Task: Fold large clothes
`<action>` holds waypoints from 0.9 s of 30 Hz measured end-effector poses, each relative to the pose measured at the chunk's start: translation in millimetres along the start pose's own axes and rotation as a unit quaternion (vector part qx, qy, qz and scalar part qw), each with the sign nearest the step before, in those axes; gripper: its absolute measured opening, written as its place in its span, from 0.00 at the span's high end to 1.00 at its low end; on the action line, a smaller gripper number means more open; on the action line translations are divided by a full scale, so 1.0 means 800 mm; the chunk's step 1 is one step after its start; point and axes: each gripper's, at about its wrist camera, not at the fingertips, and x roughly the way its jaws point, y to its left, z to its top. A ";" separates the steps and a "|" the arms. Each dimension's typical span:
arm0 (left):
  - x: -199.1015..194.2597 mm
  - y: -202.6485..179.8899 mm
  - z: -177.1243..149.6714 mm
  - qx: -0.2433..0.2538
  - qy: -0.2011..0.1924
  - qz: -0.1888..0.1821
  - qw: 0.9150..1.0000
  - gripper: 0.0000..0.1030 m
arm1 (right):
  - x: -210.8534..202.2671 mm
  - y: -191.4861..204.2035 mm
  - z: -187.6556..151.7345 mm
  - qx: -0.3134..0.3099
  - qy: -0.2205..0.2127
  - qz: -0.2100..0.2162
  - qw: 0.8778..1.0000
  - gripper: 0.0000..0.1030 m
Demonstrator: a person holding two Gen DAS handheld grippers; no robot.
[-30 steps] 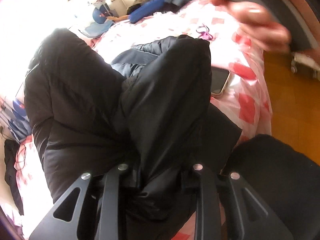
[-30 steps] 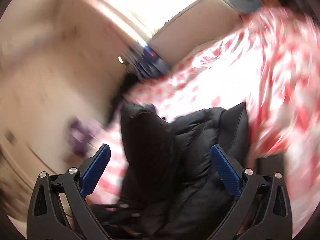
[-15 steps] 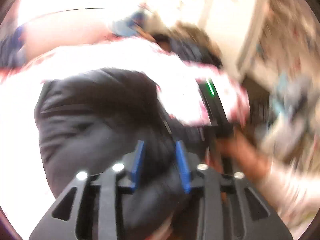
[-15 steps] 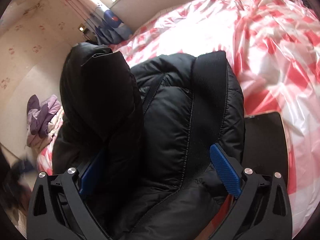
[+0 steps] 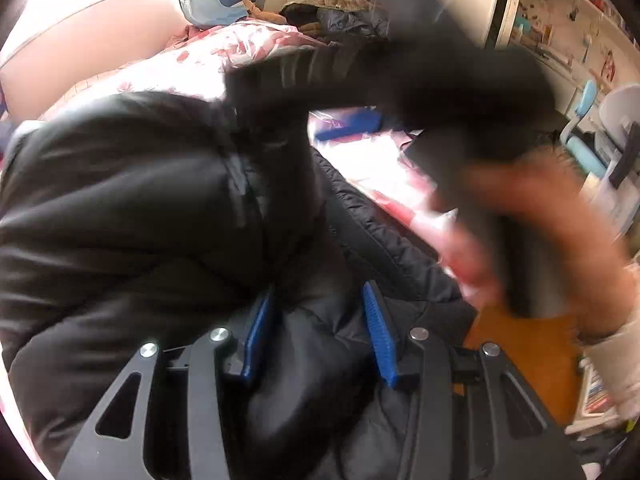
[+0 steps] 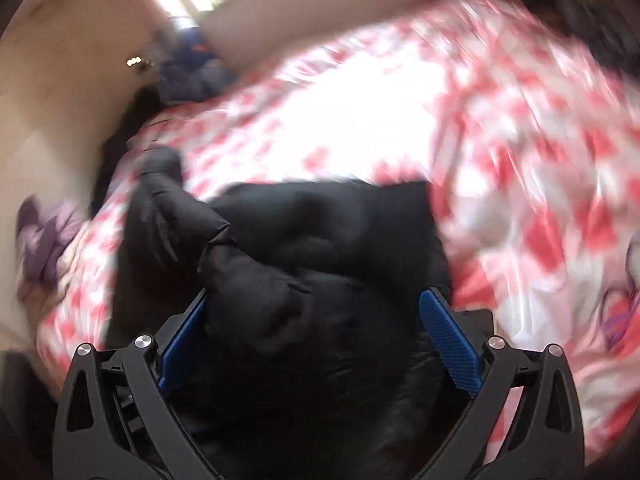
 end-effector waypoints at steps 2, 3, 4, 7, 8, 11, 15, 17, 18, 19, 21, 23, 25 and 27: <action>-0.024 0.010 -0.005 -0.019 -0.010 -0.007 1.000 0.58 | 0.019 -0.024 -0.008 0.039 0.012 0.013 0.999 0.07; -0.043 0.017 -0.010 -0.031 -0.022 0.000 0.999 0.58 | 0.023 -0.032 -0.013 0.050 0.011 0.011 0.999 0.07; -0.064 0.027 -0.017 -0.045 -0.036 0.007 0.998 0.58 | 0.024 -0.036 -0.015 0.058 0.010 0.013 0.998 0.07; -0.129 0.079 -0.045 -0.127 -0.091 0.031 0.987 0.49 | 0.027 -0.044 -0.020 0.075 0.009 0.022 0.997 0.07; -0.143 0.098 -0.050 -0.159 -0.108 0.041 0.980 0.38 | 0.029 -0.045 -0.023 0.076 0.009 0.023 0.997 0.07; -0.175 0.198 -0.091 -0.307 -0.142 0.055 0.939 0.30 | 0.039 -0.037 -0.032 0.083 0.009 0.019 0.996 0.07; -0.117 0.235 -0.105 -0.370 -0.087 -0.013 0.925 0.27 | 0.051 -0.027 -0.046 0.085 -0.005 0.009 0.996 0.07; -0.090 0.226 -0.103 -0.360 -0.073 -0.044 0.929 0.20 | 0.055 -0.015 -0.052 0.077 -0.015 -0.002 0.997 0.06; -0.087 0.220 -0.096 -0.345 -0.068 -0.039 0.935 0.20 | 0.057 -0.011 -0.055 0.075 -0.019 -0.002 0.997 0.06; -0.092 0.212 -0.089 -0.325 -0.074 -0.037 0.942 0.20 | 0.061 -0.006 -0.058 0.073 -0.025 0.001 0.997 0.05; -0.106 0.197 -0.082 -0.298 -0.089 -0.033 0.950 0.21 | 0.072 0.013 -0.061 0.068 -0.030 0.015 0.997 0.05; -0.144 0.200 -0.089 -0.281 -0.101 -0.012 0.954 0.22 | 0.088 0.043 -0.063 0.063 -0.025 0.044 0.997 0.05; -0.165 0.190 -0.095 -0.278 -0.109 0.024 0.954 0.22 | 0.114 0.094 -0.066 0.037 -0.006 0.078 0.996 0.05; -0.211 0.196 -0.116 -0.277 -0.114 0.074 0.951 0.22 | 0.147 0.148 -0.074 0.008 0.024 0.120 0.992 0.06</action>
